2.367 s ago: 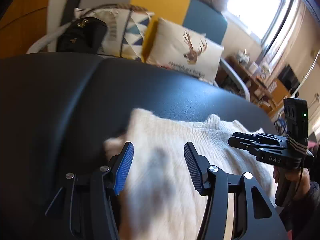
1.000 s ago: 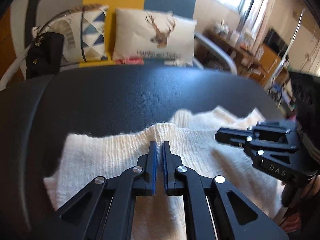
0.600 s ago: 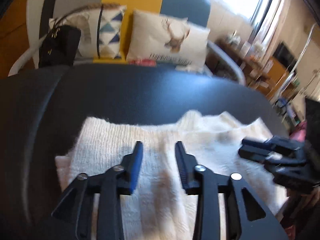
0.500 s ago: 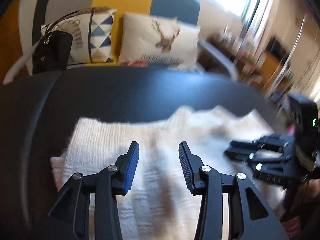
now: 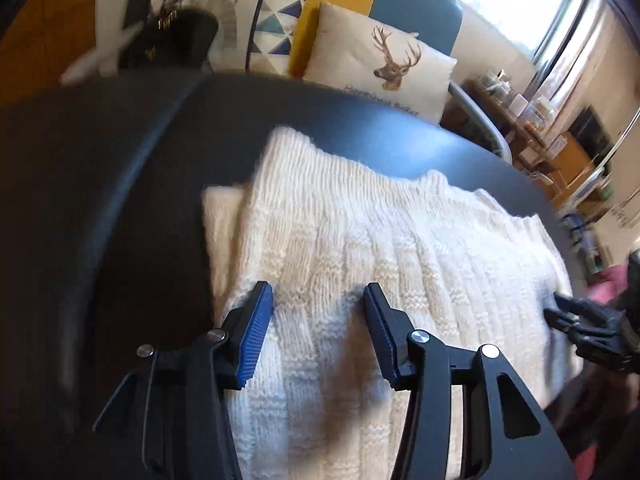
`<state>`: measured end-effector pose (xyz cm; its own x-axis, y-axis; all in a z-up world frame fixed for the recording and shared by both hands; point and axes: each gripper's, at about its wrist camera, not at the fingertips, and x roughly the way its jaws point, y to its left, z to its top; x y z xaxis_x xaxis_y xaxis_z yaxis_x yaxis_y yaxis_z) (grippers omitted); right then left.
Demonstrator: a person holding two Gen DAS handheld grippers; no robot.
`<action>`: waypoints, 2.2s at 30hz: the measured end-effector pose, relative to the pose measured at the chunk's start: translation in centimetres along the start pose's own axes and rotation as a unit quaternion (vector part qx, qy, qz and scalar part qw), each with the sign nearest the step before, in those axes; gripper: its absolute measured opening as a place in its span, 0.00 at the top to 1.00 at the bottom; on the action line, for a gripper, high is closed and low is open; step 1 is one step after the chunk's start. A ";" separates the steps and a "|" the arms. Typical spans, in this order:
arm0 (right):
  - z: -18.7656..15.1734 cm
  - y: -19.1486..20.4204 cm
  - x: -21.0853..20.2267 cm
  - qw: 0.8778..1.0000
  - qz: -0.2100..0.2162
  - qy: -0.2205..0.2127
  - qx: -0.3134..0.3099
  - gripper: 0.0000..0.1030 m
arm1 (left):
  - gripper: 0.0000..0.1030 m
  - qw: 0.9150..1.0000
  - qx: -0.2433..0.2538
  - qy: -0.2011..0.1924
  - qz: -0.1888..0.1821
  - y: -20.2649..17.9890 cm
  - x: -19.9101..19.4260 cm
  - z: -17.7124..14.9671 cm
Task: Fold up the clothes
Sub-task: 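Pinch the sweater edge with the left gripper and tug it straight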
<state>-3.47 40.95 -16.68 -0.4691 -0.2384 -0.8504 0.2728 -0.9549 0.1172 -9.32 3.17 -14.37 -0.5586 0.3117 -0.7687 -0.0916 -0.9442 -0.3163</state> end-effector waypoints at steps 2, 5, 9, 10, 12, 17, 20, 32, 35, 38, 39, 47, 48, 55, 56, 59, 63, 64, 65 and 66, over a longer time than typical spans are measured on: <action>-0.4 -0.1 -1.7 1.000 -0.009 -0.013 0.009 0.45 | 0.51 1.000 -0.010 -0.017 -0.009 0.1 -1.9 -0.2; -1.3 -0.1 -6.9 0.996 -0.054 -0.075 -0.008 0.45 | 0.51 0.999 -0.011 -0.043 -0.015 0.0 -4.7 -0.9; -4.7 -1.9 -10.8 0.992 -0.072 -0.088 0.046 0.43 | 0.51 0.999 -0.015 -0.034 -0.016 1.2 -6.0 -3.8; -5.7 -2.6 -10.4 0.995 -0.048 -0.060 0.064 0.43 | 0.51 0.999 -0.018 -0.029 -0.013 1.6 -6.2 -4.6; -7.5 -3.6 -8.9 0.995 -0.023 -0.014 0.099 0.44 | 0.51 0.999 -0.032 -0.017 -0.015 2.6 -6.5 -5.9; -9.1 -3.1 -7.5 0.993 -0.040 0.011 0.108 0.44 | 0.51 0.999 -0.042 -0.019 0.000 3.6 -8.1 -7.9; -8.3 -1.8 -8.6 0.995 -0.059 0.004 0.074 0.44 | 0.51 0.999 -0.035 -0.035 -0.001 3.4 -8.9 -8.1; -7.5 -1.0 -7.7 0.995 -0.073 0.023 0.067 0.45 | 0.51 0.999 -0.042 -0.017 -0.005 5.9 -8.4 -10.5; -7.0 -0.1 -8.1 0.996 -0.061 0.009 0.061 0.45 | 0.51 0.999 -0.028 -0.027 -0.035 5.4 -8.4 -10.5; -7.0 0.0 -5.9 0.995 -0.058 0.030 0.072 0.45 | 0.51 0.999 0.009 -0.023 -0.032 3.9 -7.4 -10.3; -7.3 -0.2 -5.0 0.994 -0.062 0.039 0.075 0.45 | 0.52 1.000 0.014 -0.005 -0.028 3.6 -6.4 -10.4; -7.9 -0.2 -3.5 0.995 -0.070 0.038 0.064 0.43 | 0.79 0.999 -0.018 -0.012 -0.042 5.2 -8.6 -11.1; -7.9 -0.2 -3.4 0.995 -0.069 0.037 0.066 0.42 | 0.71 0.999 -0.020 -0.013 -0.034 5.4 -8.9 -11.2; -8.0 0.2 -3.5 0.995 -0.076 0.029 0.054 0.40 | 0.55 1.000 -0.011 -0.008 -0.015 4.6 -7.3 -10.1; -8.0 0.2 -3.5 0.995 -0.075 0.028 0.053 0.40 | 0.56 1.000 0.006 0.004 -0.002 4.1 -6.6 -10.2; -7.8 -0.1 -3.9 0.995 -0.067 0.038 0.063 0.42 | 0.85 0.999 0.042 0.030 0.017 2.6 -5.6 -10.1; -5.9 -0.9 -5.6 0.996 -0.040 0.021 0.081 0.43 | 0.84 0.999 0.022 0.009 0.025 2.6 -7.4 -8.4; -5.2 -1.0 -6.1 0.996 -0.033 0.013 0.083 0.43 | 0.80 1.000 0.015 0.001 0.024 2.7 -7.9 -7.8; -4.3 -1.1 -6.5 0.996 -0.025 0.004 0.084 0.43 | 0.72 1.000 0.010 -0.008 0.029 2.7 -8.1 -7.0; -3.4 -1.2 -6.9 0.996 -0.018 -0.004 0.086 0.43 | 0.67 0.999 0.008 -0.019 0.024 2.5 -8.2 -6.1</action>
<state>2.33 44.30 -12.71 -0.4833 -0.2048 -0.8512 0.1083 -0.9788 0.1740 0.03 -1.12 -12.24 -0.5938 0.2612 -0.7610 -0.0758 -0.9598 -0.2702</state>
